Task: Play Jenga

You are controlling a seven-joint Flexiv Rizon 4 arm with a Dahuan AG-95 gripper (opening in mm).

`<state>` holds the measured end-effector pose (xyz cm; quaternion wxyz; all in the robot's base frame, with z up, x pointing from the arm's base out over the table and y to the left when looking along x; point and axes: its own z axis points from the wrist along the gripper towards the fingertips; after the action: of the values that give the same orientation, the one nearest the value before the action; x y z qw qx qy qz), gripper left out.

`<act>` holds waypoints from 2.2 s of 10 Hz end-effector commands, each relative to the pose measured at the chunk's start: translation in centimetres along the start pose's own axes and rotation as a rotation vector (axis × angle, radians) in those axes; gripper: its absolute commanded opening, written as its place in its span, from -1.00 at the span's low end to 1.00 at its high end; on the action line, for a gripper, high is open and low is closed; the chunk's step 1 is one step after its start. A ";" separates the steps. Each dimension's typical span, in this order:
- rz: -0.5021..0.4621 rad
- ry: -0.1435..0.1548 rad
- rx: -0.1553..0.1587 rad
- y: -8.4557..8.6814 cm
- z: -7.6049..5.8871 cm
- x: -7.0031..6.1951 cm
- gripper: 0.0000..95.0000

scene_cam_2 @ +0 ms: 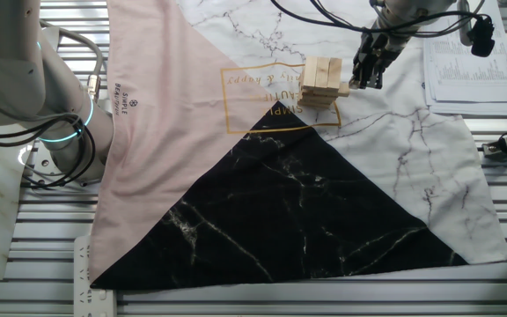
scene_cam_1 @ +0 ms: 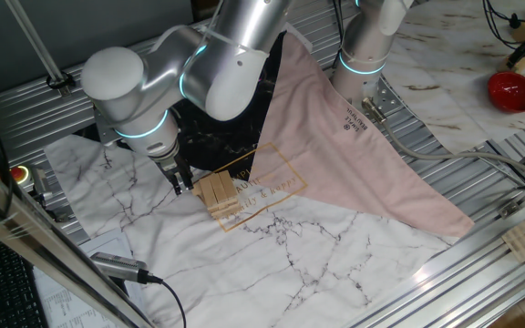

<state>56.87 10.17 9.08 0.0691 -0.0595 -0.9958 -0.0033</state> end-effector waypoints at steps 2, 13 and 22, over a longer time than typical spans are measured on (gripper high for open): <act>-0.005 0.002 0.001 0.0 0.0 0.0 -1.00; -0.008 0.005 0.002 0.0 0.0 0.0 -0.60; -0.004 0.006 0.000 0.1 0.0 -0.1 -0.60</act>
<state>57.02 10.25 9.02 0.0713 -0.0576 -0.9958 -0.0033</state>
